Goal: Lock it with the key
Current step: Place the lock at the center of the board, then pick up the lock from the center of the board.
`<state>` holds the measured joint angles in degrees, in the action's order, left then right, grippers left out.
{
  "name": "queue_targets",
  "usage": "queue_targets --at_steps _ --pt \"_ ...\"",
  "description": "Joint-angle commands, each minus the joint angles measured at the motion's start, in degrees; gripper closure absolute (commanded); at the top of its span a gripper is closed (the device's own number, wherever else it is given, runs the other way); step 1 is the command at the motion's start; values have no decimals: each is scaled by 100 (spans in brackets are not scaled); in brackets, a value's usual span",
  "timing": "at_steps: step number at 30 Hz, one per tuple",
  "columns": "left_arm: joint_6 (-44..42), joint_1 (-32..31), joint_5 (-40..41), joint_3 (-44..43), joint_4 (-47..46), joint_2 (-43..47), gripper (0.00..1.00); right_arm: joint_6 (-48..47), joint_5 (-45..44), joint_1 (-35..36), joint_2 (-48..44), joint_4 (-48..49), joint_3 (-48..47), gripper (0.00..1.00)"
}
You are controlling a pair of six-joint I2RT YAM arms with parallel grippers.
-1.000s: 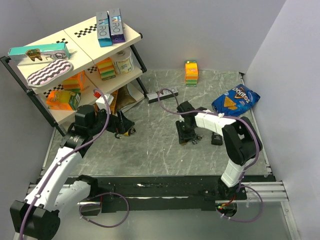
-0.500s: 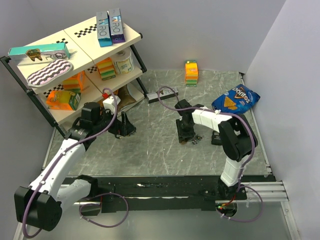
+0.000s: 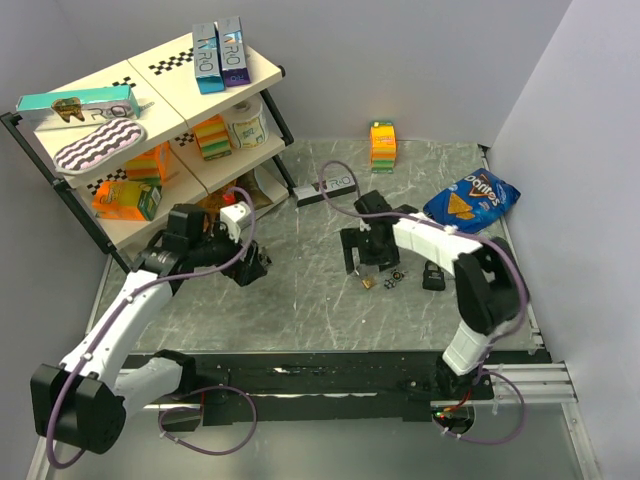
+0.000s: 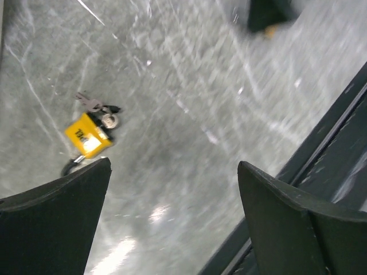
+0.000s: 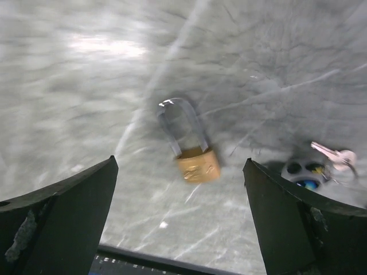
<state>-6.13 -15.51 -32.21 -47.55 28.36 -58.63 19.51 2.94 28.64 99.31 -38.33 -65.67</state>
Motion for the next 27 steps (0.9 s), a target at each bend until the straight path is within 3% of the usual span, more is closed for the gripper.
queue_targets --at_steps 1,3,9,15,17,20,27 --pt "-2161 21 -172 -360 582 -236 4 -552 346 -17 -1219 484 -192 1" --pt "-3116 21 -137 -430 828 -463 4 -990 488 -17 -1606 641 -236 0" --pt "-4797 144 -136 -518 908 -1140 3 -2194 1419 -113 -2600 1125 -34 1" --pt "-6010 547 -609 -781 1083 -2141 2 -2425 2517 -280 -2882 942 -60 1" --pt "-6338 671 -795 -1044 1426 -2432 5 -2416 2623 -298 -2838 749 -113 1" --pt "-6795 873 -1059 -1404 1750 -2995 1 -2391 2765 -298 -2847 677 -69 1" --pt "-7297 979 -1060 -1696 1620 -3812 1 -2329 2879 -377 -2803 599 2 1"
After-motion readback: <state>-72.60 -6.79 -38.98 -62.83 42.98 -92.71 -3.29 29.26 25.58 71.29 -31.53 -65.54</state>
